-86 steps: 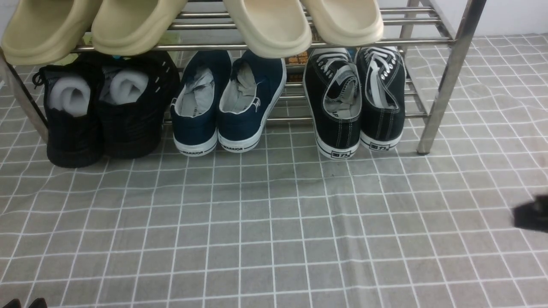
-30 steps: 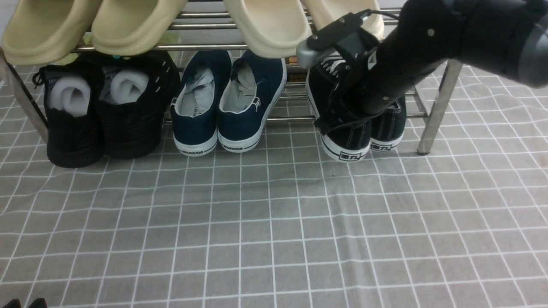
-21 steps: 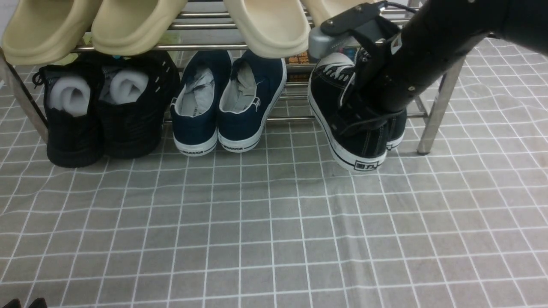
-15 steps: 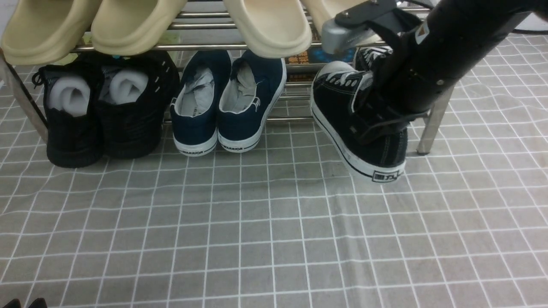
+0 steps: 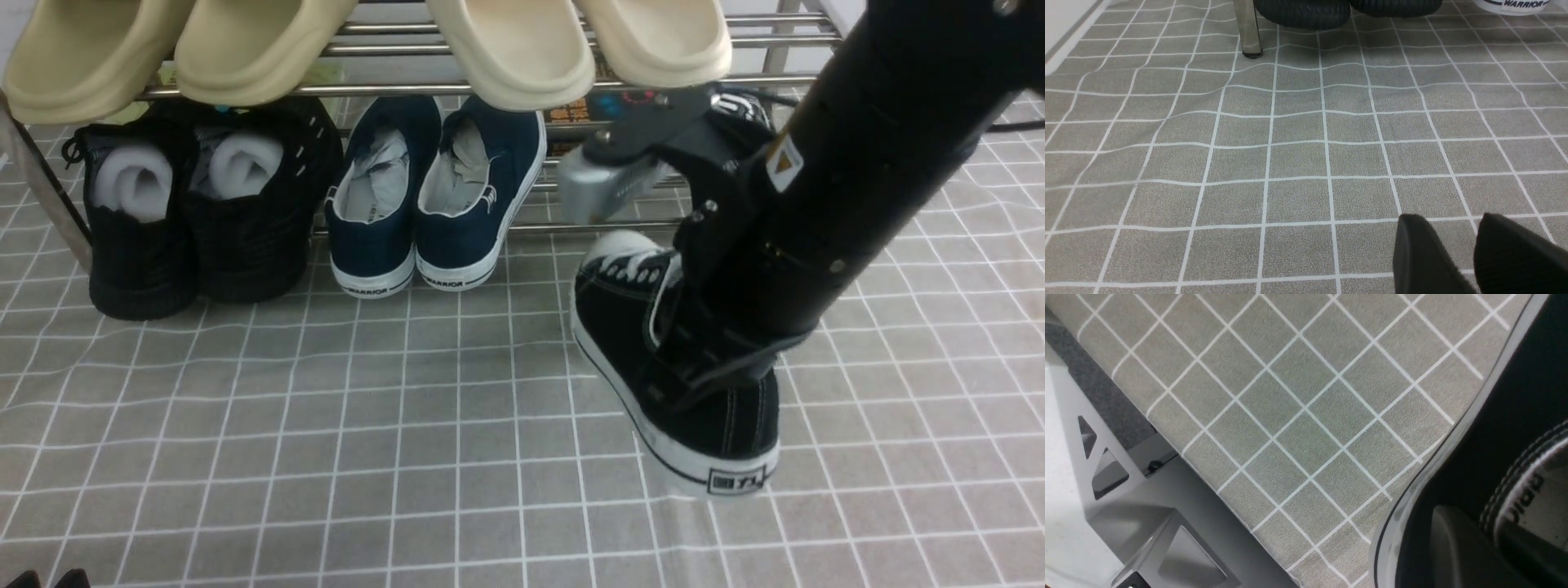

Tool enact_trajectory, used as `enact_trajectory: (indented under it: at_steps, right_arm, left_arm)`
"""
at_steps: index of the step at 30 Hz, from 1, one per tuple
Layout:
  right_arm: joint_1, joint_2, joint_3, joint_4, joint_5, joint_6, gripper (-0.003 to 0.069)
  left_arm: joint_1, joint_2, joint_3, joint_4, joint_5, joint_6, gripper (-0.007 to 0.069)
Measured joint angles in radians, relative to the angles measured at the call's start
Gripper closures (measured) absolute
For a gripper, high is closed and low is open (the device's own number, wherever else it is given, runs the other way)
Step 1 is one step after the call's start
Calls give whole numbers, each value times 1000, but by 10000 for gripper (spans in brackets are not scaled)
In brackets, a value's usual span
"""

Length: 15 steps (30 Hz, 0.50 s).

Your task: Take the shoes off the shelf with your hand from the grey coffee tablecloth.

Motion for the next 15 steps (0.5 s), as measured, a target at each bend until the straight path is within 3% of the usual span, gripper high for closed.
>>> enact_trajectory:
  at_steps: [15]
  right_arm:
    - [0, 58, 118, -51, -305, 36, 639]
  left_arm:
    - [0, 0, 0, 0, 0, 0, 384]
